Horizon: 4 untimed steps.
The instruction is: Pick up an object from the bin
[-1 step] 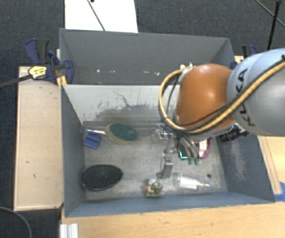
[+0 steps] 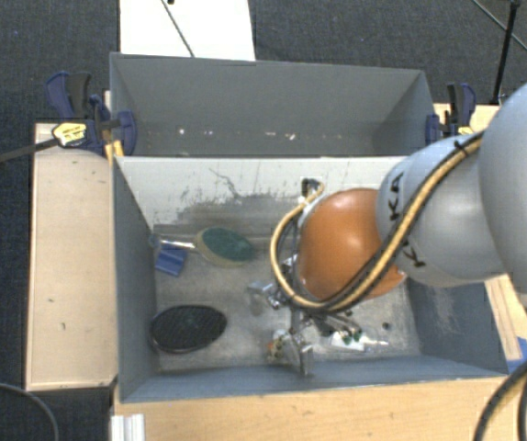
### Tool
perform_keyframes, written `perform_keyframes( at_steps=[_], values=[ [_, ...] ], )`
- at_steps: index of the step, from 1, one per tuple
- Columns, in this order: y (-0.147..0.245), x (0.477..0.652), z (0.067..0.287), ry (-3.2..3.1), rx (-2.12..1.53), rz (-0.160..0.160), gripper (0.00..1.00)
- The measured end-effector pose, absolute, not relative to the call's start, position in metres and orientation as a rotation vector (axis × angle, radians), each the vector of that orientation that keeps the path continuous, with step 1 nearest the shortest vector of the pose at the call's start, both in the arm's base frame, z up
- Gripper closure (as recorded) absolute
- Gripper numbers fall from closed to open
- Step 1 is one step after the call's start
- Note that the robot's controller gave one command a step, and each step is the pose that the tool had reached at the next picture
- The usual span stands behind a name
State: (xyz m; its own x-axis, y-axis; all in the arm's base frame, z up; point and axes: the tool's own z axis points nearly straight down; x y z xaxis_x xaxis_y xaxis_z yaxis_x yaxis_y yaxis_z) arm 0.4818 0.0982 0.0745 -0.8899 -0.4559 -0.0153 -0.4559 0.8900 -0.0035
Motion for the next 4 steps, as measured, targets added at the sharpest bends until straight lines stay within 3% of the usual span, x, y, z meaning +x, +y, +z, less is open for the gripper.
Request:
perform_keyframes(
  at_steps=[1,2,3,4],
  values=[
    [0.157,0.476,0.101,2.792,-1.426,0.003,0.0],
    [0.231,0.493,0.101,2.648,-1.685,0.001,0.0],
    [0.253,0.502,0.076,2.533,-1.845,-0.01,0.0],
    [0.253,0.505,0.079,2.537,-1.833,-0.002,0.0]
  ],
)
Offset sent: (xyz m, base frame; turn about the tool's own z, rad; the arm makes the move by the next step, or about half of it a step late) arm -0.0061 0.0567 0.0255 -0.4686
